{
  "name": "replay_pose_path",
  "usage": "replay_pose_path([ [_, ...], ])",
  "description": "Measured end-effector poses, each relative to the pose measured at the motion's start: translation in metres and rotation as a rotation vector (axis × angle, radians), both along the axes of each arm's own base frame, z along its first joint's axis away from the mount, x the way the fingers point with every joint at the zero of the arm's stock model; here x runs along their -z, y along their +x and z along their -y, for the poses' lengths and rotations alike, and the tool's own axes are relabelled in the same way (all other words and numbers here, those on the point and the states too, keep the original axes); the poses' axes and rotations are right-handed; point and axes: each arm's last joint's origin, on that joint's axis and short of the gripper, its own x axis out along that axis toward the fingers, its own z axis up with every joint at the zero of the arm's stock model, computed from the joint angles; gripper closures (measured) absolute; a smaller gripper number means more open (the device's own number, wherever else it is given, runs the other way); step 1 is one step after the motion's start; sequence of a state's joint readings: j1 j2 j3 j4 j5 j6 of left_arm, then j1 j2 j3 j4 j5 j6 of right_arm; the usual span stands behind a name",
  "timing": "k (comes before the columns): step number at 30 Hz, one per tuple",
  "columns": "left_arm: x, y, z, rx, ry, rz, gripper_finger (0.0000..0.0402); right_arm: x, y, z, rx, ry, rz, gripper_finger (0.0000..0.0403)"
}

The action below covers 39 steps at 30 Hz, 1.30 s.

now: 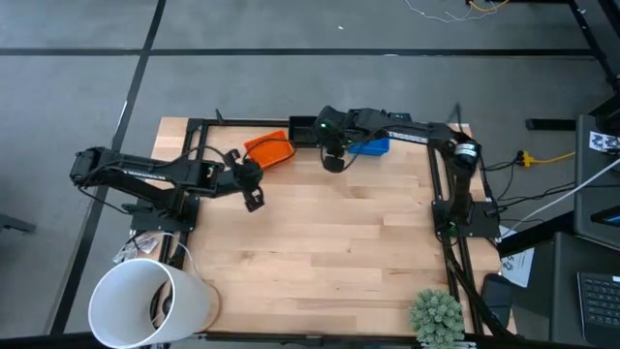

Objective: Stack baskets by color
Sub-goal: Adjust the stacked orange baskets

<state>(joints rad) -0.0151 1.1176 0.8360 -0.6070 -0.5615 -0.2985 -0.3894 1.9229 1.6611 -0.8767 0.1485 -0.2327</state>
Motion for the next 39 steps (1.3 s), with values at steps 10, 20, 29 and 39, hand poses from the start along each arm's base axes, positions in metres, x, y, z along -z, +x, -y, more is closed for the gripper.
replay_pose_path([
  [10,0.054,0.058,-0.044,-0.028,-0.046,-0.046,0.0347,-0.077,-0.077,-0.055,0.157,0.122,-0.092,0.0312],
  [20,0.105,0.068,-0.096,-0.237,-0.099,-0.111,0.0347,-0.127,-0.137,-0.086,0.197,0.118,-0.004,0.0312],
  [29,0.096,0.058,-0.104,-0.284,-0.085,-0.125,0.0347,-0.148,-0.164,-0.096,0.175,0.099,0.086,0.0312],
  [39,0.099,0.039,-0.115,-0.391,-0.088,-0.246,0.0347,-0.148,-0.17,-0.098,0.177,0.103,0.061,0.0312],
])
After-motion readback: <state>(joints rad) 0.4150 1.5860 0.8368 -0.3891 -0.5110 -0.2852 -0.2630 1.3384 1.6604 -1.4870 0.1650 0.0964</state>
